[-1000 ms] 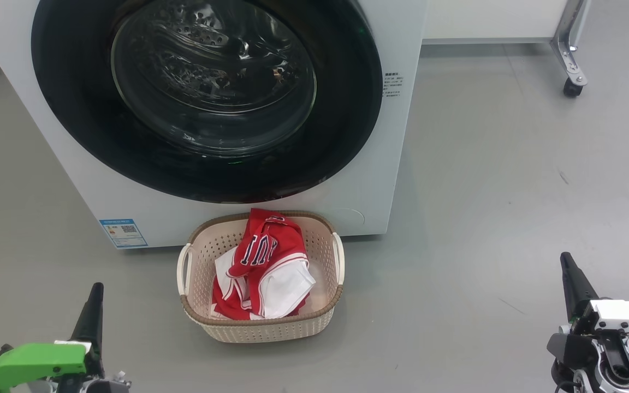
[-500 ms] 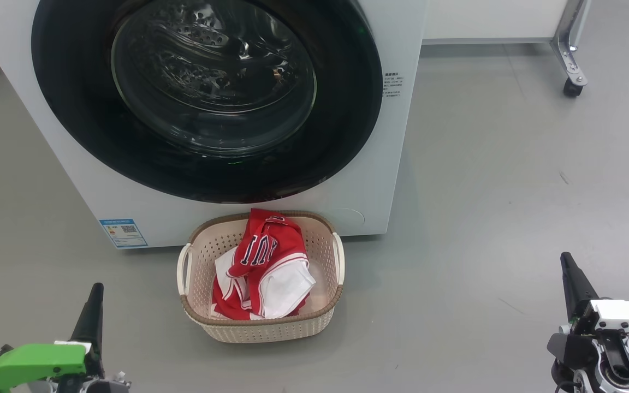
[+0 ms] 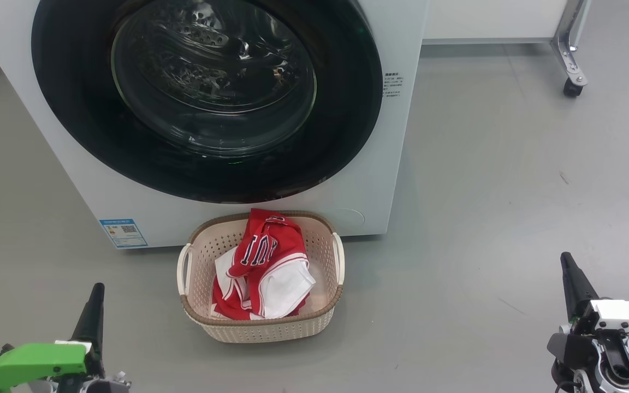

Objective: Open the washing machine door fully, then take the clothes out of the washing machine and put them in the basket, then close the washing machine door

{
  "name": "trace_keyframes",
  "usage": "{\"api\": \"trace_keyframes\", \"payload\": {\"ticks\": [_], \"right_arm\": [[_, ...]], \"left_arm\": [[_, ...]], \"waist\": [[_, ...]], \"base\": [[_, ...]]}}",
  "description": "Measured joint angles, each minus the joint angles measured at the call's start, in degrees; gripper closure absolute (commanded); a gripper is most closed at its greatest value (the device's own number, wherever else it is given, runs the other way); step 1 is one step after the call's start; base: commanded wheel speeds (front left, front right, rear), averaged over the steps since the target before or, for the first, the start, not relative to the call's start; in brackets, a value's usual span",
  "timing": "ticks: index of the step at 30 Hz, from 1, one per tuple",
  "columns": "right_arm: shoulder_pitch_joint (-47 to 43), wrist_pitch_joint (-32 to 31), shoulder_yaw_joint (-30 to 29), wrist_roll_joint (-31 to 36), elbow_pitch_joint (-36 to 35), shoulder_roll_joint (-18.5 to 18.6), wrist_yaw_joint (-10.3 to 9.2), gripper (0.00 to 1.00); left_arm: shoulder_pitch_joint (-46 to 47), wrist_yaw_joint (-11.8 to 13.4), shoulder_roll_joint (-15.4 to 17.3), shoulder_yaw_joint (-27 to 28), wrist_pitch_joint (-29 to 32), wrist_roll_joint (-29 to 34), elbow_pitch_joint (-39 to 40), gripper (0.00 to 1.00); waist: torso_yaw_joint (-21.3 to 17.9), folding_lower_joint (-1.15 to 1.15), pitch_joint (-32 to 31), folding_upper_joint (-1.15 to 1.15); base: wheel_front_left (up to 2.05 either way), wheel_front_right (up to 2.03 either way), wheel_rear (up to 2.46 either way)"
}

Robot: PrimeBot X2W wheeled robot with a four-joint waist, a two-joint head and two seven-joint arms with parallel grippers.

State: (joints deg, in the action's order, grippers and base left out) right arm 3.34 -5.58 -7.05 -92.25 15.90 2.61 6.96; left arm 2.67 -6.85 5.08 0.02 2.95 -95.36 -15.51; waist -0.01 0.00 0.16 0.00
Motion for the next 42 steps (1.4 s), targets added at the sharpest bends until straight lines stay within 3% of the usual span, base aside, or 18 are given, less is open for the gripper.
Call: {"api": "trace_keyframes", "payload": {"ticks": [42], "right_arm": [[0.0, 0.0, 0.0, 0.0, 0.0, 0.0, 0.00, 1.00]], "left_arm": [[0.3, 0.0, -0.2, 0.2, 0.0, 0.0, -0.4, 1.00]], "waist": [[0.0, 0.00, 0.0, 0.00]], "base": [[0.00, 0.00, 0.00]]}}
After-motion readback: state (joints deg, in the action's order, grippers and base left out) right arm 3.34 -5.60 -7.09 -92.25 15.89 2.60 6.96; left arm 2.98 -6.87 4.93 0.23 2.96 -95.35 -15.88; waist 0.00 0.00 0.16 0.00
